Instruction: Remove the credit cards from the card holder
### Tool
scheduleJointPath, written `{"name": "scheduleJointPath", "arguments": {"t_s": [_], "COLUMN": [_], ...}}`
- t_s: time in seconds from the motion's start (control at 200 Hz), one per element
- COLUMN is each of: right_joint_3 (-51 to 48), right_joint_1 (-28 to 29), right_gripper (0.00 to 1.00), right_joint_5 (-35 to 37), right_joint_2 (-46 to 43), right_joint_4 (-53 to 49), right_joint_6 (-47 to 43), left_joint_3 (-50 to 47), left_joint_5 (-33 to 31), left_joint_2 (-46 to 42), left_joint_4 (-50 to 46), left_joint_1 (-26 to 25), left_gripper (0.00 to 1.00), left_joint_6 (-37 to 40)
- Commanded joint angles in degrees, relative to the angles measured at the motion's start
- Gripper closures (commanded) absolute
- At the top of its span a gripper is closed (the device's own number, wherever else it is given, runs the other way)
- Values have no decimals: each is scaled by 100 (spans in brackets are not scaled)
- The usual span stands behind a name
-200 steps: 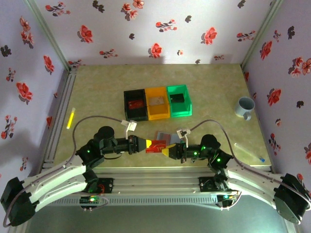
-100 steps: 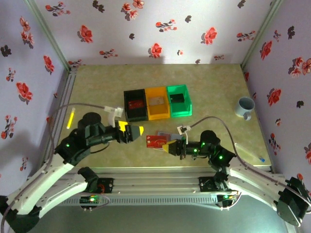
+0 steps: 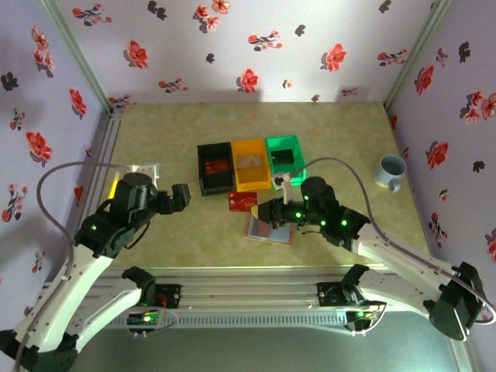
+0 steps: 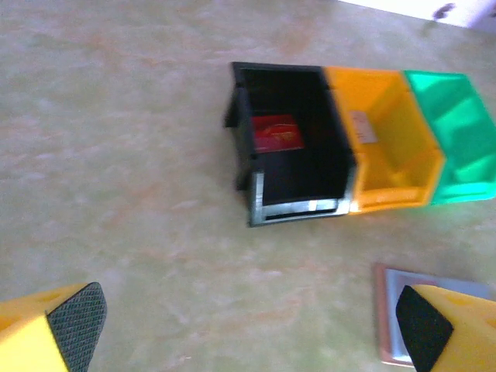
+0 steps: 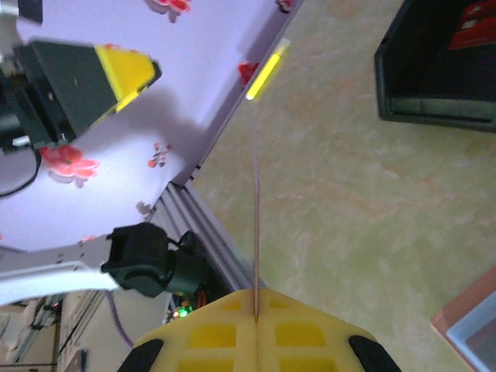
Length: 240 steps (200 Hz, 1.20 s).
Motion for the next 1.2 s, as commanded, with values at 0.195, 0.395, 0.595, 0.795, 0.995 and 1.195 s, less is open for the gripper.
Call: {"name": "scheduleJointPath", "arguments": {"t_s": [0.195, 0.395, 0.595, 0.795, 0.995, 1.195], "right_joint_3": [1626, 2837, 3794, 4560, 5139, 5644], "right_joint_1": [-90, -152, -249, -310, -431, -539], "right_gripper": [100, 100, 100, 100, 100, 100], "right_joint_5": [585, 632, 675, 725, 838, 775], "right_joint_2": [1727, 2987, 4010, 4872, 5571, 6134], "right_joint_4": [-1081, -1608, -1909, -2090, -2233, -2280], "right_joint_6": [-458, -602, -687, -677, -659, -602], "left_joint_3": [-200, -231, -229, -244, -249, -248], "left_joint_5": [-1059, -1423, -1634, -1725, -1728, -1728], "left_joint_2": [-200, -326, -321, -311, -294, -294], "left_joint_4": [-177, -185, -162, -140, -136, -136], "left_joint_1": [152, 169, 209, 258, 279, 278], "left_gripper": [0, 0, 0, 0, 0, 0], "left_joint_6": [60, 59, 107, 138, 123, 120]}}
